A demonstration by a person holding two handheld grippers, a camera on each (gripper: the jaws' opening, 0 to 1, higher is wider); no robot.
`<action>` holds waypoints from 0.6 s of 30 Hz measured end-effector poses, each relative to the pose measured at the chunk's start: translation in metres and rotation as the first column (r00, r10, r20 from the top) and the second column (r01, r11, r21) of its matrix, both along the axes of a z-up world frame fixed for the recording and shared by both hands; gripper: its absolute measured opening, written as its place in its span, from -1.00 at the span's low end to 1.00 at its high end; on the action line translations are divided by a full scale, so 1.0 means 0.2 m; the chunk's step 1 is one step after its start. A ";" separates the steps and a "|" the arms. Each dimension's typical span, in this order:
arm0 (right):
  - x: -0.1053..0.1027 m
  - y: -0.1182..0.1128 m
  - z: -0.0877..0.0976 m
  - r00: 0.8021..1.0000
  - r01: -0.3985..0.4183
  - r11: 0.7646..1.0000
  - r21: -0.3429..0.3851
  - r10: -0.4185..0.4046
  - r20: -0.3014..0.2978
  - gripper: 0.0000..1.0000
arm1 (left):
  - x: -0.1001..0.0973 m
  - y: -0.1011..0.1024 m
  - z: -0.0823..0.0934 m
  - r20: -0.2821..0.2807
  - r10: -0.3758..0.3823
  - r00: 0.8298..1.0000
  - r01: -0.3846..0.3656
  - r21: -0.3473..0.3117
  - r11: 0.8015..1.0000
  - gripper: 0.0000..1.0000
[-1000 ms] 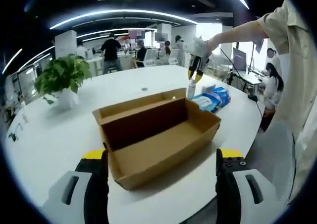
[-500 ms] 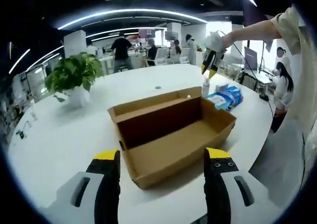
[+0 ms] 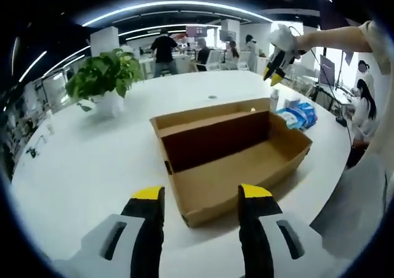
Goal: Operate the shoe box by opening the lid, removing the specified soft item, and placing it in the target area until the item is outside and the box remains undamaged.
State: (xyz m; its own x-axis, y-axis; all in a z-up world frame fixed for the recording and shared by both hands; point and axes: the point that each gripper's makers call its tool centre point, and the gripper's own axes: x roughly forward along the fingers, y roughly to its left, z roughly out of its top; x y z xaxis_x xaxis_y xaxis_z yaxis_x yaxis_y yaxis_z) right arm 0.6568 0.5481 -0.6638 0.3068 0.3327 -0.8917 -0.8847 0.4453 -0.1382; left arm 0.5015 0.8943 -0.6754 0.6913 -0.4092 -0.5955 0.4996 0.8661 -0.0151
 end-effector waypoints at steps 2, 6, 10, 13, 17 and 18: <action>0.01 0.02 -0.01 1.000 0.022 1.000 0.011 -0.022 0.004 -0.59 | 0.01 0.02 -0.01 -0.011 0.018 1.000 -0.018 0.002 1.000 -0.19; 0.03 0.05 -0.03 0.997 0.077 0.996 0.040 -0.077 0.006 -0.60 | 0.04 0.05 -0.05 -0.036 0.048 0.998 -0.048 -0.002 0.999 -0.28; 0.06 0.06 -0.05 0.989 0.145 0.987 0.073 -0.146 0.007 -0.60 | 0.05 0.07 -0.08 -0.063 0.081 0.995 -0.080 0.008 0.997 -0.40; 0.08 0.07 -0.07 0.982 0.186 0.978 0.091 -0.187 0.006 -0.63 | 0.05 0.08 -0.10 -0.088 0.104 0.991 -0.104 0.003 0.995 -0.52; 0.11 0.08 -0.10 0.971 0.240 0.964 0.117 -0.241 -0.006 -0.64 | 0.05 0.10 -0.14 -0.121 0.142 0.982 -0.143 -0.002 0.990 -0.68; 0.11 0.08 -0.11 0.969 0.247 0.961 0.122 -0.248 -0.009 -0.66 | 0.05 0.11 -0.15 -0.130 0.150 0.980 -0.151 -0.003 0.988 -0.70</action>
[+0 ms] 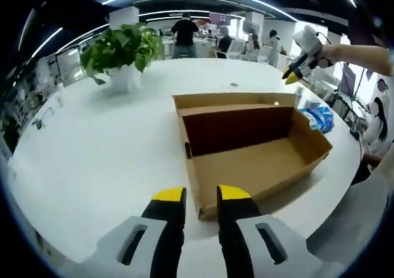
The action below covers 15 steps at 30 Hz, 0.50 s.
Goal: Operate the shoe box by opening the lid, removing the specified soft item, and placing it in the target area until the item is outside and the box remains undamaged.
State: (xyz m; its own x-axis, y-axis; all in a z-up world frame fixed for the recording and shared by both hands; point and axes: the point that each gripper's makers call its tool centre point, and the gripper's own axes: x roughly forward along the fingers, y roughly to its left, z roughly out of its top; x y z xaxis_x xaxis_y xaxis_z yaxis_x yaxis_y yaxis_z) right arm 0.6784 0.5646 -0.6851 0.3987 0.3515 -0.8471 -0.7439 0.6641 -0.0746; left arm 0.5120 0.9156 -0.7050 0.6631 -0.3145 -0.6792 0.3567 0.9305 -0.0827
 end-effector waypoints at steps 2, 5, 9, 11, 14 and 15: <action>0.01 0.01 -0.01 1.000 0.012 1.000 0.010 -0.012 0.001 -0.66 | 0.00 0.01 -0.02 -0.015 0.015 1.000 -0.015 0.000 1.000 -0.74; 0.01 0.03 -0.04 0.998 0.055 0.998 0.042 -0.054 -0.016 -0.66 | 0.00 0.01 -0.04 -0.037 0.023 0.999 -0.023 0.007 1.000 -0.79; 0.01 0.05 -0.07 0.993 0.116 0.990 0.080 -0.113 -0.041 -0.67 | 0.01 0.00 -0.06 -0.055 0.043 0.998 -0.043 0.001 0.999 -0.90; 0.02 0.06 -0.09 0.988 0.149 0.984 0.099 -0.144 -0.058 -0.67 | 0.01 -0.01 -0.06 -0.061 0.051 0.997 -0.052 -0.012 0.999 -0.94; 0.03 0.07 -0.12 0.983 0.179 0.977 0.115 -0.172 -0.070 -0.68 | 0.01 -0.01 -0.07 -0.060 0.048 0.997 -0.048 0.005 0.999 -0.94; 0.03 0.08 -0.13 0.982 0.184 0.976 0.116 -0.177 -0.070 -0.69 | 0.01 -0.01 -0.07 -0.061 0.050 0.997 -0.049 0.006 0.999 -0.94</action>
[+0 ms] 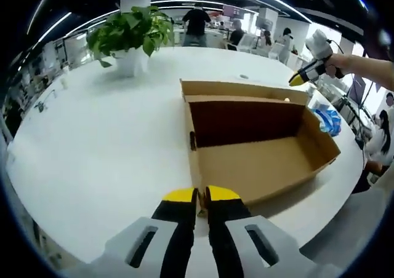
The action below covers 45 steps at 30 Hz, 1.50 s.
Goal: Operate the shoe box by opening the lid, removing the specified soft item, and placing it in the target area until the item is outside and the box remains undamaged.
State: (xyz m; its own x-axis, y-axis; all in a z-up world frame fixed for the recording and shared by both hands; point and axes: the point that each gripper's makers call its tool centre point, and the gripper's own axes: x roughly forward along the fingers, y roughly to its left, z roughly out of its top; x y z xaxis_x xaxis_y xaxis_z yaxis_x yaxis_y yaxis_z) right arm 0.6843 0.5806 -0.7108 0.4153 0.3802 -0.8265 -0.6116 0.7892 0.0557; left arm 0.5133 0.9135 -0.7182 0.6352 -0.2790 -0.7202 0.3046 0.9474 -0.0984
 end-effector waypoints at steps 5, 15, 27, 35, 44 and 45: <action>0.01 0.02 -0.06 0.998 0.061 0.998 0.014 -0.061 -0.025 -0.70 | 0.00 0.00 0.00 -0.003 0.018 1.000 -0.018 -0.019 1.000 -0.94; 0.03 0.06 -0.14 0.969 0.227 0.969 0.098 -0.214 -0.125 -0.75 | 0.00 0.01 0.00 -0.005 0.016 1.000 -0.016 -0.013 1.000 -0.96; 0.00 0.07 -0.14 0.950 0.292 0.953 0.079 -0.279 -0.139 -0.90 | 0.01 0.02 -0.01 -0.015 0.017 1.000 -0.017 -0.006 1.000 -0.98; 0.01 0.05 -0.08 0.942 0.326 0.940 0.101 -0.314 -0.119 -0.96 | 0.00 0.01 -0.01 -0.022 0.029 0.999 -0.029 -0.013 0.999 -0.99; 0.02 0.06 -0.01 0.936 0.351 0.926 0.139 -0.342 -0.084 -0.97 | -0.01 0.01 -0.01 -0.028 0.025 0.999 -0.025 -0.013 1.000 -0.99; 0.02 0.06 0.00 0.936 0.350 0.926 0.141 -0.341 -0.082 -0.97 | -0.01 0.01 -0.01 -0.029 0.024 0.999 -0.024 -0.012 1.000 -0.99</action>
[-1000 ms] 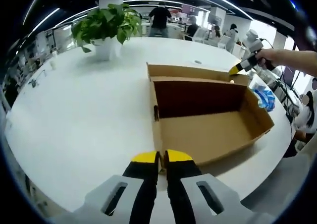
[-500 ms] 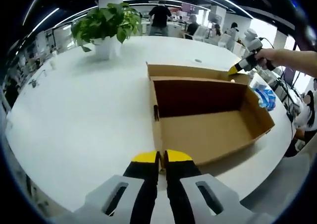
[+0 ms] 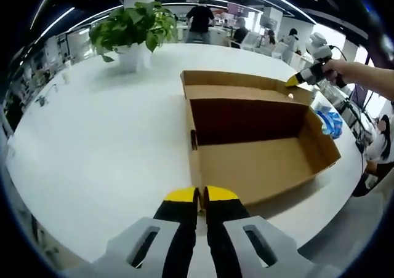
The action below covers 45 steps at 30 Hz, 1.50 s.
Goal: Operate the shoe box by opening the lid, removing the specified soft item, and placing it in the target area until the item is outside and the box remains undamaged.
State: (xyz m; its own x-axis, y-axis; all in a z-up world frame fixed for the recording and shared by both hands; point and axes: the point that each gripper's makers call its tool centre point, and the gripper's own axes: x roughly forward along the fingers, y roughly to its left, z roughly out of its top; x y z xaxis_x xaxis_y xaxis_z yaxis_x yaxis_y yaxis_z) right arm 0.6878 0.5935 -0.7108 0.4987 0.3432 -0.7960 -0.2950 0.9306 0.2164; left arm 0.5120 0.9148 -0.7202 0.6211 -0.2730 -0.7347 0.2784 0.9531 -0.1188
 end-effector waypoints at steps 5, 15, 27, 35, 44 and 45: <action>0.00 0.01 0.05 0.999 -0.006 1.000 0.001 0.006 0.034 -0.98 | 0.00 -0.01 0.00 -0.006 -0.008 1.000 0.008 0.003 1.000 -0.99; -0.01 0.01 0.15 0.995 -0.022 1.000 0.000 0.022 0.094 -1.00 | 0.00 0.00 0.00 -0.007 -0.011 1.000 0.011 0.002 1.000 -0.98; -0.04 0.02 0.27 0.986 -0.033 0.999 0.027 0.028 0.162 -1.00 | 0.01 0.00 -0.01 -0.008 -0.011 1.000 0.011 -0.001 1.000 -0.98; -0.08 0.03 0.33 0.979 -0.046 0.999 0.029 0.039 0.202 -1.00 | 0.01 0.00 -0.01 -0.002 -0.011 1.000 0.011 0.006 1.000 -0.98; -0.14 0.01 0.36 0.967 -0.053 0.998 0.017 0.047 0.249 -1.00 | 0.02 0.01 -0.02 0.002 -0.009 1.000 0.009 0.006 1.000 -0.98; -0.15 0.01 0.37 0.967 -0.052 0.998 0.022 0.045 0.252 -1.00 | 0.02 0.02 -0.02 0.002 -0.009 1.000 0.009 0.007 1.000 -0.98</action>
State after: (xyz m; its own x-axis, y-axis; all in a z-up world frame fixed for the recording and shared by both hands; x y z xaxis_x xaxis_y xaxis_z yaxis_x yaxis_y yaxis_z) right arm 0.6585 0.5945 -0.6375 0.6639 0.3925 -0.6366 -0.3880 0.9085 0.1555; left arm 0.5155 0.9179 -0.7233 0.6201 -0.2736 -0.7353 0.2872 0.9513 -0.1117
